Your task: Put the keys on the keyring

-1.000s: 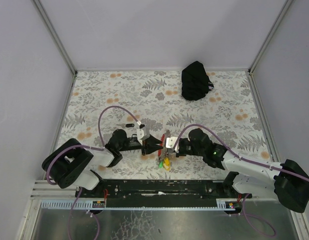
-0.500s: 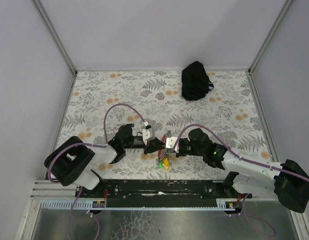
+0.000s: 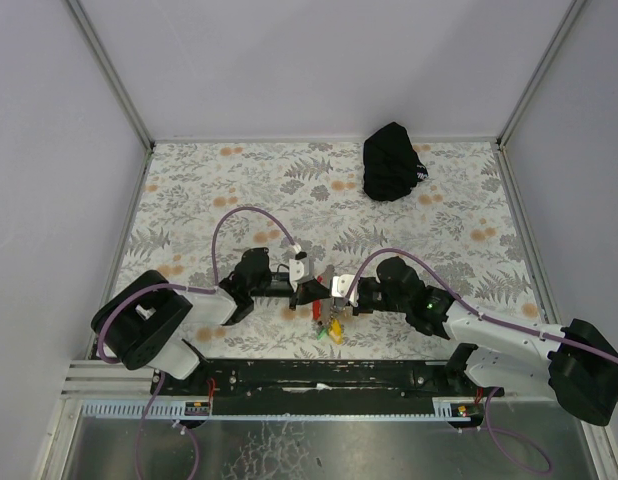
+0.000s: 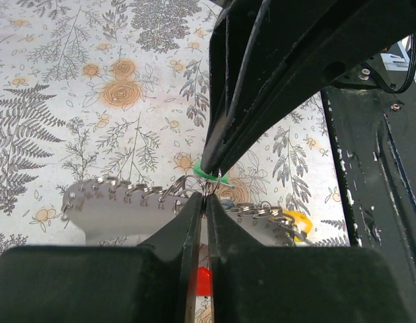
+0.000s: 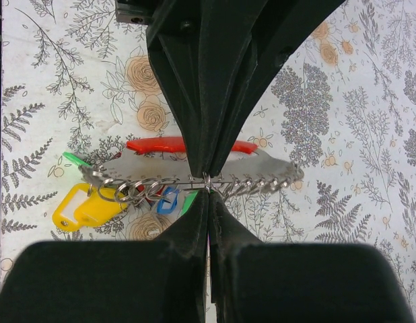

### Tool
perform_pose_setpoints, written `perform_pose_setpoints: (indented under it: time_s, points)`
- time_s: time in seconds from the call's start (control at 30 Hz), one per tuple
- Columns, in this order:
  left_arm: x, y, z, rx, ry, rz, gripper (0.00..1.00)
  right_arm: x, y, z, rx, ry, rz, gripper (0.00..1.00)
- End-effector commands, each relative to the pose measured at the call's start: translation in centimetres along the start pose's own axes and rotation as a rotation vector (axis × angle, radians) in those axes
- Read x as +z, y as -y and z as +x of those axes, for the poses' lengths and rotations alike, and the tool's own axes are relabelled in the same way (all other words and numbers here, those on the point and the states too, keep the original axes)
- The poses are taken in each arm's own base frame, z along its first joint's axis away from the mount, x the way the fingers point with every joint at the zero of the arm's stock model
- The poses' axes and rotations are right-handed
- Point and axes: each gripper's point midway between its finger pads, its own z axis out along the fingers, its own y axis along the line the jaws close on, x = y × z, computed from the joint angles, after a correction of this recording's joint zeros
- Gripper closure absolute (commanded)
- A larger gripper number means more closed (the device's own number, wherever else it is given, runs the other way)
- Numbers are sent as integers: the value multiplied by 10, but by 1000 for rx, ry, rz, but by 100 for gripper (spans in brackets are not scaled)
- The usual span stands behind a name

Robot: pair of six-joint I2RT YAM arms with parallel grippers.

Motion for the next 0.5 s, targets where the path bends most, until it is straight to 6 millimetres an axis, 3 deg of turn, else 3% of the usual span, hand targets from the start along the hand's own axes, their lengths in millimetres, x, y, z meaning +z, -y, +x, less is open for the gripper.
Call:
perform_pose_setpoints:
  time_s: [0.0,0.47]
  points:
    - [4,-4,2,11,-16,-10,100,-5,21,-41,-48,117,58,100]
    - [-5,-7,5,-62,24,-108,100,-12,25,-44,-38,140,102,100]
